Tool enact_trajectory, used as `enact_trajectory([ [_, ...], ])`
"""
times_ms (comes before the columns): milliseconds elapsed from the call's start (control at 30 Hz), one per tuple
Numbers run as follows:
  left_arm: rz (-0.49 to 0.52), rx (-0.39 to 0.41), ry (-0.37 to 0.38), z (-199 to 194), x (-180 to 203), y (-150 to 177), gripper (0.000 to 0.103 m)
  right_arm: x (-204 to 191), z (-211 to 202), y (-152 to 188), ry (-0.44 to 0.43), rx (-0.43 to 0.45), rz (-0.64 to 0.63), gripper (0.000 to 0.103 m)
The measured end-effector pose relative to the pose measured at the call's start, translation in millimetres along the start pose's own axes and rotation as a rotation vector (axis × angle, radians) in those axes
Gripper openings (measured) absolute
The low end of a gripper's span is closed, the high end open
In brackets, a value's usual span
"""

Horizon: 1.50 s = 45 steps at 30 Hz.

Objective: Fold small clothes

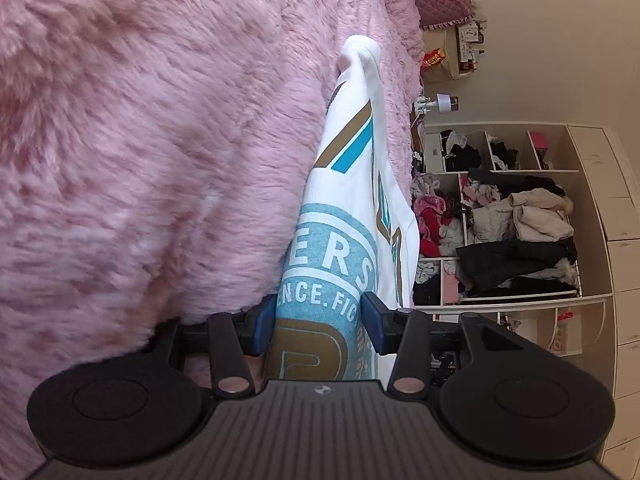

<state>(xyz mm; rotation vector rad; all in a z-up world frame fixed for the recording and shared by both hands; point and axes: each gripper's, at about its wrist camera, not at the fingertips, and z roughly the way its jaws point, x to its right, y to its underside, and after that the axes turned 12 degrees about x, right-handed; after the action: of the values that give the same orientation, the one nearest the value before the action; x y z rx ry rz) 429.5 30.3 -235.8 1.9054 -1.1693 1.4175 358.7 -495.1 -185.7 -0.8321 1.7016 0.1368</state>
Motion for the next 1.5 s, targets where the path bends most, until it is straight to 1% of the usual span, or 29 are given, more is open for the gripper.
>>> enact_trajectory([
  [100,0.004,-0.014,0.012,12.1,0.8,-5.6,0.054,4.2,15.1,-4.2,-0.053,-0.023,0.042,0.074],
  [267,0.016,-0.040,0.015,37.5,10.5,-13.5,0.056,0.7,44.8,-11.5,-0.080,-0.051,0.060,0.074],
  [367,0.007,-0.046,0.024,50.2,13.5,-16.9,0.057,-5.0,61.3,-9.1,-0.080,-0.058,0.053,0.074],
  [433,0.014,-0.043,0.025,56.2,15.5,-16.0,0.057,-10.6,69.4,-7.1,-0.057,-0.064,0.021,0.073],
  [467,0.027,-0.039,0.020,57.8,17.7,-14.7,0.057,-14.0,71.6,-6.2,-0.039,-0.064,0.001,0.070],
  [500,0.046,-0.035,0.014,58.5,20.8,-13.1,0.056,-18.6,74.2,-4.8,-0.004,-0.066,-0.032,0.060],
  [533,0.079,-0.027,-0.002,57.2,24.7,-10.7,0.051,-21.7,75.3,-3.0,0.032,-0.068,-0.070,0.044],
  [567,0.112,-0.019,-0.025,56.6,29.0,-8.4,0.042,-25.2,77.8,-1.6,0.075,-0.070,-0.112,0.037],
  [600,0.145,-0.012,-0.045,55.8,32.9,-6.1,0.039,-27.9,79.3,-0.6,0.100,-0.072,-0.138,0.032],
  [667,0.207,0.009,-0.068,52.0,40.9,-1.3,0.036,-33.2,79.9,2.2,0.131,-0.065,-0.168,0.030],
  [767,0.261,0.031,-0.109,46.6,50.9,5.7,0.035,-51.5,84.9,9.0,0.193,-0.053,-0.278,0.029],
  [833,0.282,0.035,-0.132,44.5,56.1,7.4,0.035,-62.7,89.3,12.3,0.229,-0.051,-0.337,0.028],
  [900,0.297,0.039,-0.147,44.0,63.3,9.1,0.034,-69.6,91.6,13.2,0.249,-0.047,-0.357,0.028],
  [1000,0.291,0.044,-0.141,39.9,70.2,11.3,0.034,-78.1,93.0,15.1,0.270,-0.031,-0.377,0.027],
  [1100,0.300,0.048,-0.144,34.1,77.6,13.2,0.033,-92.7,86.6,20.7,0.290,-0.011,-0.450,0.024],
  [1200,0.319,0.054,-0.146,26.5,94.1,18.9,0.032,-112.6,75.1,29.6,0.291,0.016,-0.510,0.023],
  [1300,0.348,0.063,-0.155,9.7,108.3,23.4,0.032,-138.5,66.0,42.4,0.293,0.021,-0.577,0.023],
  [1400,0.366,0.077,-0.156,-17.1,120.0,27.2,0.032,-161.6,50.4,57.7,0.275,0.015,-0.600,0.022],
  [1500,0.386,0.100,-0.164,-51.9,132.6,31.8,0.032,-186.5,41.1,75.1,0.244,0.007,-0.611,0.022],
])
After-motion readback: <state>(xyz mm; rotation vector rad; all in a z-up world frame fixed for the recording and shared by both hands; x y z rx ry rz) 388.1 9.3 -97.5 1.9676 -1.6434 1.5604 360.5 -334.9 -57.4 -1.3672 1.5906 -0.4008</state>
